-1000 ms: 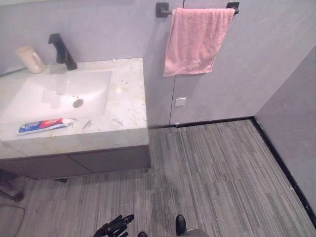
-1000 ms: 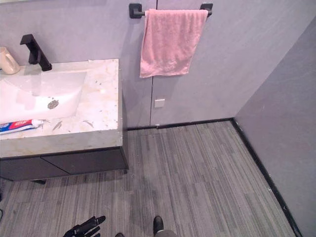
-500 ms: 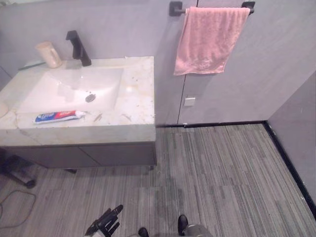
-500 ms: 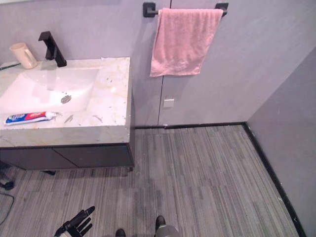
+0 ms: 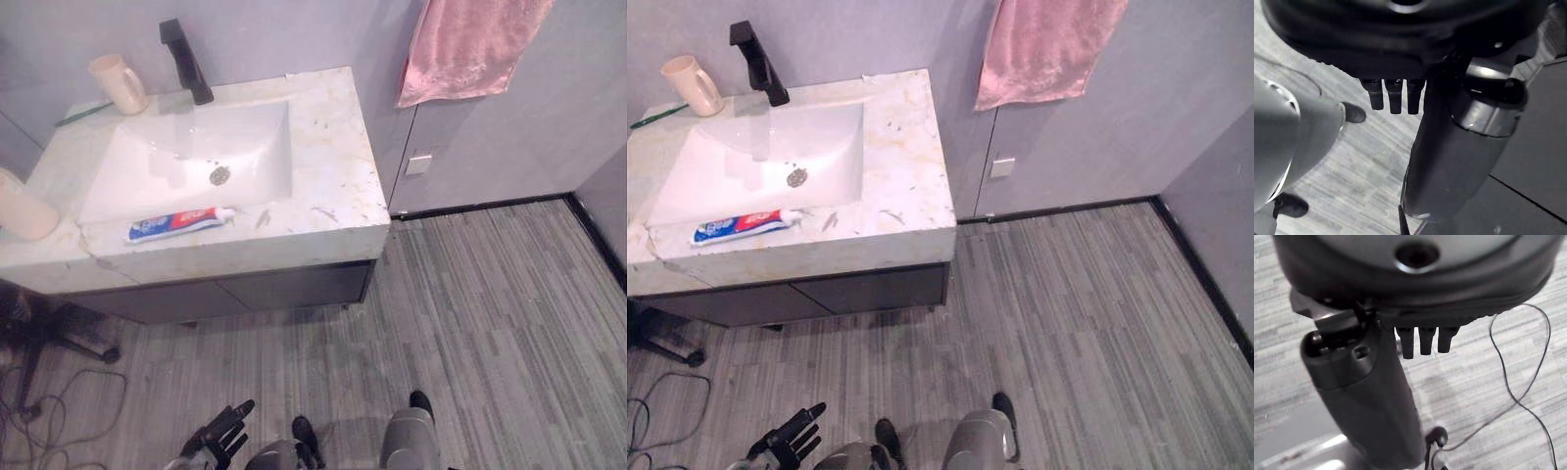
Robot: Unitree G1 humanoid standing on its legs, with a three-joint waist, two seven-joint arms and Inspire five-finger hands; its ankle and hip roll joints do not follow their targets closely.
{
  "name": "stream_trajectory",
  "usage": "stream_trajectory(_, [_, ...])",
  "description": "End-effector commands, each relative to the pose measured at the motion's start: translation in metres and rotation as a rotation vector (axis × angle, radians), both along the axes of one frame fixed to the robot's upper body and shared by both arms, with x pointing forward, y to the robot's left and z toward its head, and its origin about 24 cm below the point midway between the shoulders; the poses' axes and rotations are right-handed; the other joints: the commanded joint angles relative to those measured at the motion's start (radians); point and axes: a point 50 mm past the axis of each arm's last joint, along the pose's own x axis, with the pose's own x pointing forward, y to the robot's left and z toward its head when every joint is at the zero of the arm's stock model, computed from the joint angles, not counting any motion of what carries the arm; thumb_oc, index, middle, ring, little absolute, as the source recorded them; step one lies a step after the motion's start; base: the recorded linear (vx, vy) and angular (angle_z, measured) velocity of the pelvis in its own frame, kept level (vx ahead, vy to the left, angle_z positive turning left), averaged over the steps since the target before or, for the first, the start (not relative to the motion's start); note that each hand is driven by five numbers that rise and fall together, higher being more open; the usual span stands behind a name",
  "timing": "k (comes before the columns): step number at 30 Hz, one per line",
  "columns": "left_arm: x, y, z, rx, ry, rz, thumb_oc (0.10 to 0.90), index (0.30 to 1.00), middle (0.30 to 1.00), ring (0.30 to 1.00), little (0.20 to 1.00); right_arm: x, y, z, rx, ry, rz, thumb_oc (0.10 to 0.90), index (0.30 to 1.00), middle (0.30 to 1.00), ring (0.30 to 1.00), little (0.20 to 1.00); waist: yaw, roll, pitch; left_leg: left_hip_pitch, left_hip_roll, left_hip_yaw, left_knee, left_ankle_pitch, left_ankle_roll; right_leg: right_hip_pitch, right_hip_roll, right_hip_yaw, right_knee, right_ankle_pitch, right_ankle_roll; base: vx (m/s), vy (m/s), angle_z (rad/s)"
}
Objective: Organize the bathroom.
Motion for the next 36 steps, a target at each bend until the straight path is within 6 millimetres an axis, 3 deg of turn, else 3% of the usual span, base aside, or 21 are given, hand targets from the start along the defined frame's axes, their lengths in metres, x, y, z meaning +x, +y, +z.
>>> stream_trajectory(1, [0.014, 0.04, 0.019, 0.16, -0.04, -0.041, 0.8, 0.9, 0.9, 0.9, 0.9, -0.012, -0.013, 0.001, -0.052, 0.033, 0.013, 0.8, 0.9, 0.9, 0.9, 0.9, -0.004, -0.027, -0.039, 0.045, 0.033, -0.013, -0.163, 0.124, -0.072, 0.023, 0.172, -0.019, -0.006, -0.192, 0.1, 0.2, 0.003, -0.27])
stream_trajectory(2, [0.015, 0.042, 0.02, 0.17, -0.034, -0.05, 0.8, 0.9, 0.9, 0.9, 0.9, -0.015, -0.011, 0.0, -0.049, 0.038, 0.001, 0.8, 0.9, 0.9, 0.9, 0.9, -0.005, -0.034, -0.046, 0.044, 0.027, -0.018, -0.168, 0.129, -0.072, 0.029, 0.195, -0.03, -0.017, -0.208, 0.103, 0.27, -0.002, -0.04])
stream_trajectory(3, [0.018, 0.043, 0.021, 0.183, -0.026, -0.071, 0.8, 0.9, 0.9, 0.9, 0.9, -0.02, -0.008, -0.002, -0.047, 0.047, -0.019, 0.8, 0.9, 0.9, 0.9, 0.9, -0.006, -0.048, -0.062, 0.04, 0.011, -0.023, -0.182, 0.141, -0.078, 0.039, 0.264, -0.062, -0.074, -0.23, 0.098, 0.18, -0.012, 0.29])
stream_trajectory(5, [0.023, 0.041, 0.022, 0.193, -0.025, -0.091, 0.8, 0.9, 0.9, 0.9, 0.9, -0.03, -0.006, -0.003, -0.042, 0.058, -0.043, 0.8, 0.9, 0.9, 0.9, 0.9, -0.012, -0.069, -0.088, 0.05, -0.04, -0.058, -0.221, 0.158, -0.086, 0.039, 0.336, -0.118, -0.151, -0.214, 0.088, 0.18, -0.02, 0.39])
stream_trajectory(8, [0.028, 0.032, 0.021, 0.185, -0.044, -0.072, 0.8, 0.9, 0.9, 0.9, 0.9, -0.034, -0.004, -0.005, -0.04, 0.078, -0.031, 0.8, 0.9, 0.9, 0.9, 0.9, -0.006, -0.065, -0.098, 0.061, -0.059, -0.072, -0.204, 0.146, -0.078, 0.028, 0.35, -0.16, -0.109, -0.243, 0.06, 0.21, -0.063, 0.21])
stream_trajectory(11, [0.027, 0.023, 0.019, 0.17, -0.05, -0.103, 0.8, 0.9, 0.9, 0.9, 0.9, -0.036, -0.003, -0.005, -0.039, 0.069, -0.055, 0.8, 0.9, 0.9, 0.9, 0.9, -0.015, -0.073, -0.095, 0.039, -0.07, -0.087, -0.016, 0.127, -0.093, 0.07, 0.358, -0.12, -0.092, -0.248, 0.038, 0.19, -0.08, 0.2])
stream_trajectory(14, [0.019, 0.028, 0.019, 0.169, -0.051, -0.057, 0.8, 0.9, 0.9, 0.9, 0.9, -0.036, -0.003, -0.005, -0.052, 0.065, -0.016, 0.8, 0.9, 0.9, 0.9, 0.9, -0.012, -0.083, -0.087, -0.024, -0.049, -0.119, 0.198, 0.169, -0.103, 0.122, 0.347, -0.107, -0.102, -0.259, 0.004, 0.14, -0.064, 0.24])
stream_trajectory(15, [0.017, 0.034, 0.02, 0.179, -0.037, -0.025, 0.8, 0.9, 0.9, 0.9, 0.9, -0.033, -0.003, -0.004, -0.057, 0.053, -0.015, 0.8, 0.9, 0.9, 0.9, 0.9, -0.002, -0.086, -0.088, -0.027, -0.018, -0.122, 0.225, 0.146, -0.085, 0.14, 0.337, -0.111, -0.093, -0.272, -0.005, 0.12, -0.042, -0.04])
stream_trajectory(17, [0.017, 0.036, 0.021, 0.189, -0.034, -0.018, 0.8, 0.9, 0.9, 0.9, 0.9, -0.032, -0.002, -0.004, -0.06, 0.047, -0.011, 0.8, 0.9, 0.9, 0.9, 0.9, -0.001, -0.086, -0.088, -0.025, -0.01, -0.123, 0.226, 0.145, -0.083, 0.143, 0.336, -0.111, -0.091, -0.274, -0.007, 0.08, -0.016, -0.12])
stream_trajectory(19, [0.011, 0.052, 0.025, 0.261, 0.007, 0.063, 0.8, 0.9, 0.9, 0.9, 0.9, -0.027, -0.002, -0.004, -0.066, 0.032, -0.003, 0.8, 0.9, 0.9, 0.9, 0.9, 0.012, -0.088, -0.106, 0.046, 0.056, -0.165, 0.117, 0.161, -0.063, 0.161, 0.338, -0.1, -0.094, -0.281, -0.012, 0.14, 0.028, -0.07])
stream_trajectory(20, [0.01, 0.055, 0.026, 0.283, 0.012, 0.095, 0.8, 0.9, 0.9, 0.9, 0.9, -0.027, -0.002, -0.004, -0.067, 0.03, -0.005, 0.8, 0.9, 0.9, 0.9, 0.9, 0.013, -0.089, -0.109, 0.056, 0.062, -0.17, 0.1, 0.162, -0.061, 0.163, 0.339, -0.098, -0.095, -0.282, -0.012, 0.12, 0.08, -0.12])
stream_trajectory(22, [0.007, 0.066, 0.028, 0.356, 0.049, 0.172, 0.8, 0.9, 0.9, 0.9, 0.9, -0.025, -0.002, -0.004, -0.066, 0.027, -0.016, 0.8, 0.9, 0.9, 0.9, 0.9, 0.016, -0.087, -0.129, 0.114, 0.12, -0.227, -0.057, 0.201, -0.068, 0.167, 0.345, -0.073, -0.114, -0.285, -0.006, 0.1, 0.099, -0.11])
stream_trajectory(25, [-0.004, 0.078, 0.029, 0.465, 0.108, 0.304, 0.8, 0.9, 0.9, 0.9, 0.9, -0.024, -0.003, -0.004, -0.068, 0.03, -0.04, 0.8, 0.9, 0.9, 0.9, 0.9, 0.031, -0.089, -0.139, 0.143, 0.155, -0.327, -0.164, 0.244, -0.088, 0.184, 0.337, -0.027, -0.141, -0.282, 0.003, 0.12, 0.162, -0.07])
stream_trajectory(26, [-0.01, 0.081, 0.029, 0.504, 0.14, 0.358, 0.8, 0.9, 0.9, 0.9, 0.9, -0.023, -0.004, -0.004, -0.074, 0.038, -0.038, 0.8, 0.9, 0.9, 0.9, 0.9, 0.039, -0.088, -0.141, 0.158, 0.148, -0.353, -0.194, 0.224, -0.094, 0.188, 0.321, -0.009, -0.149, -0.277, 0.014, 0.12, 0.278, 0.01])
stream_trajectory(29, [-0.019, 0.086, 0.029, 0.541, 0.154, 0.416, 0.8, 0.9, 0.9, 0.9, 0.9, -0.021, -0.008, -0.003, -0.084, 0.043, -0.024, 0.8, 0.9, 0.9, 0.9, 0.9, 0.033, -0.075, -0.136, 0.185, 0.137, -0.321, -0.22, 0.191, -0.104, 0.181, 0.283, 0.004, -0.146, -0.265, 0.041, 0.1, 0.272, -0.06])
stream_trajectory(36, [-0.014, 0.095, 0.034, 0.548, 0.138, 0.405, 0.8, 0.9, 0.9, 0.9, 0.9, -0.025, -0.006, -0.004, -0.078, 0.054, -0.012, 0.8, 0.9, 0.9, 0.9, 0.9, 0.001, -0.061, -0.146, 0.21, 0.144, -0.201, -0.268, 0.176, -0.126, 0.164, 0.224, 0.008, -0.166, -0.244, 0.095, 0.07, 0.179, -0.02])
